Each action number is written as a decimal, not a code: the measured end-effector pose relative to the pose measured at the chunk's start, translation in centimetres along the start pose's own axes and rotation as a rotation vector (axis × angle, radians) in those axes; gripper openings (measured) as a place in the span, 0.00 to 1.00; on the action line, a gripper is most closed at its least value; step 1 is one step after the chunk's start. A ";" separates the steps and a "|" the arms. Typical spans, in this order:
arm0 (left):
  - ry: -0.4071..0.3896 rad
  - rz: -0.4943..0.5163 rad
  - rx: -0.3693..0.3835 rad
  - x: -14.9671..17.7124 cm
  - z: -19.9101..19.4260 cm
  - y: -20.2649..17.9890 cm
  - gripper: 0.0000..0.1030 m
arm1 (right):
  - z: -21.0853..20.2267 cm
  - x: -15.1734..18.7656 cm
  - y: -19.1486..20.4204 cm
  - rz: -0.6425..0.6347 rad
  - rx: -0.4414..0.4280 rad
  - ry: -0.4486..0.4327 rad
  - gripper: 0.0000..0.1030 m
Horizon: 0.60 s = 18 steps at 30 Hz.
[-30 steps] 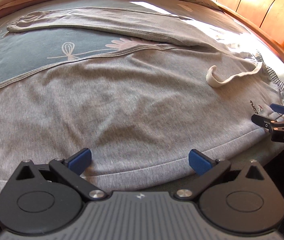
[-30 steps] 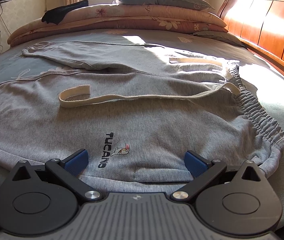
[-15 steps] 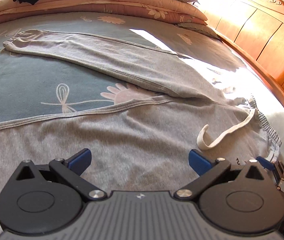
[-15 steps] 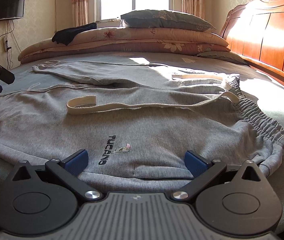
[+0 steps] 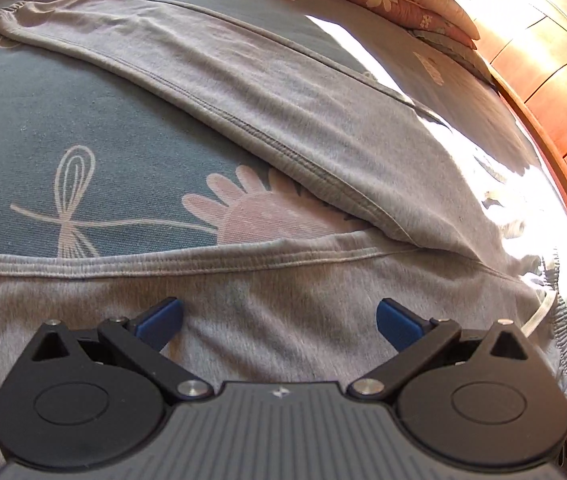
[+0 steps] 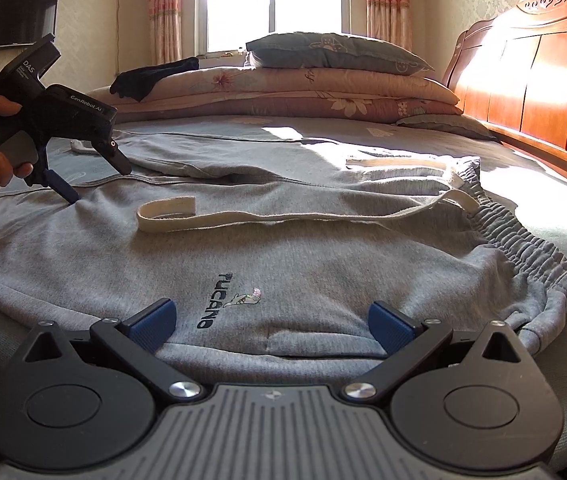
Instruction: Fold clothes
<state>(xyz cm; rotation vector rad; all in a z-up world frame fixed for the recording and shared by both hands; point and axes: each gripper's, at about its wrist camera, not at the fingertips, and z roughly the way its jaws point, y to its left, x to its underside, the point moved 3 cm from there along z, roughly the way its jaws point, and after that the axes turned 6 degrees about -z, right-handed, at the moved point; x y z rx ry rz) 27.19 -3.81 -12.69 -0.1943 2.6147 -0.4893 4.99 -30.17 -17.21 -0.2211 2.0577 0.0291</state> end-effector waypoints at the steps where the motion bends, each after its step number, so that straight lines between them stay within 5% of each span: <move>1: 0.002 -0.006 0.012 -0.2 -0.2 -0.3 0.99 | 0.0 0.0 0.0 0.000 0.000 0.000 1.00; 8: 0.015 0.021 0.160 0.3 -0.8 -3.6 0.99 | 0.0 0.0 0.1 0.000 0.006 -0.003 1.00; 18: -0.012 0.007 0.110 -2.1 2.1 -3.9 0.99 | -0.1 0.1 0.1 -0.001 0.006 -0.003 1.00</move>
